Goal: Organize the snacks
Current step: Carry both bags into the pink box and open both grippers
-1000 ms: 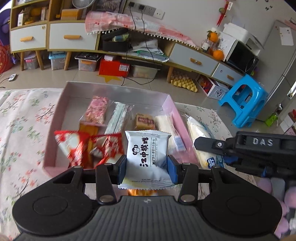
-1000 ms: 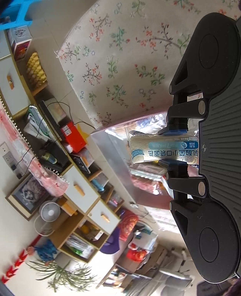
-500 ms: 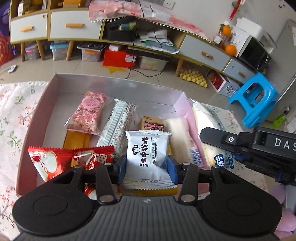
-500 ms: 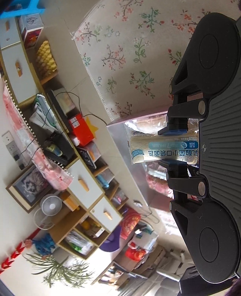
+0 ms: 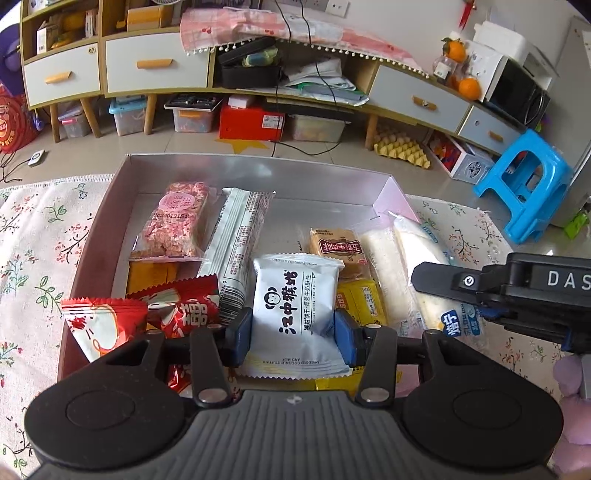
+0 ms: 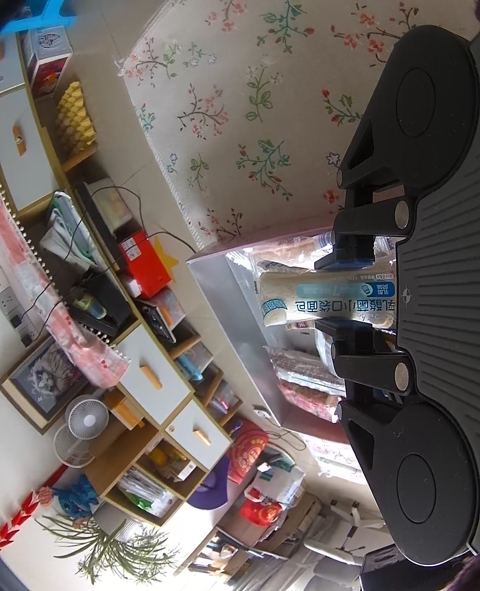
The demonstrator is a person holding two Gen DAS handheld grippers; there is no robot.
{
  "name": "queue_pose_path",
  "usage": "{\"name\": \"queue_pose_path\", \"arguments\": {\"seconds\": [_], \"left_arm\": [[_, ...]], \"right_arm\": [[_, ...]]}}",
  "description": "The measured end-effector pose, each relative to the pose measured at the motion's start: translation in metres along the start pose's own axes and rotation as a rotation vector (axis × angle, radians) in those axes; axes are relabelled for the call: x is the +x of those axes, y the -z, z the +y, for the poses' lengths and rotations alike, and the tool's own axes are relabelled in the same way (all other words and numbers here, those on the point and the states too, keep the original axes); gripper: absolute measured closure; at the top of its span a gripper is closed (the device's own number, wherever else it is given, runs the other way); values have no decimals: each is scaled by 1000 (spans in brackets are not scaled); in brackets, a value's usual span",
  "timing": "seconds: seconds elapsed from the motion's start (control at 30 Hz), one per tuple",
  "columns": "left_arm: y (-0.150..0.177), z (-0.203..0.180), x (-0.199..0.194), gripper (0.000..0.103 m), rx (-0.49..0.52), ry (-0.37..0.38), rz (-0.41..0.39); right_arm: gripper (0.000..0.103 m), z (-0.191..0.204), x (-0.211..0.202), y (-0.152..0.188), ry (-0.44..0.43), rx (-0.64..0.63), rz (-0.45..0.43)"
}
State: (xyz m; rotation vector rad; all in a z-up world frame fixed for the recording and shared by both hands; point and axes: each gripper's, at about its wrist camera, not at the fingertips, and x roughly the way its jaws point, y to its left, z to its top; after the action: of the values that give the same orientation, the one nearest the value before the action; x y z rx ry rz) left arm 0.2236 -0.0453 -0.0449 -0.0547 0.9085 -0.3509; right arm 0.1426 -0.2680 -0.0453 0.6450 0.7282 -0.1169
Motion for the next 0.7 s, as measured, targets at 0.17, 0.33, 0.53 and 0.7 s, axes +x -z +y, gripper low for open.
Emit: {"name": "queue_pose_path", "arguments": {"seconds": [0.17,0.33,0.53,0.7], "left_arm": [[-2,-4,-1,57,29,-8,-11],[-5,-6,-2,54,42,-4,-21],[-4,-8,-7,46,57,1,-23],[-2,-11,-18,39,69,1,-33]], "right_arm": [[77,4,1,0,-7,-4,1],[73,1,-2,-2,-20,17,-18],[65,4,-9,-4,-30,3,-24],[56,9,-21,-5,-25,-16,-34]]}}
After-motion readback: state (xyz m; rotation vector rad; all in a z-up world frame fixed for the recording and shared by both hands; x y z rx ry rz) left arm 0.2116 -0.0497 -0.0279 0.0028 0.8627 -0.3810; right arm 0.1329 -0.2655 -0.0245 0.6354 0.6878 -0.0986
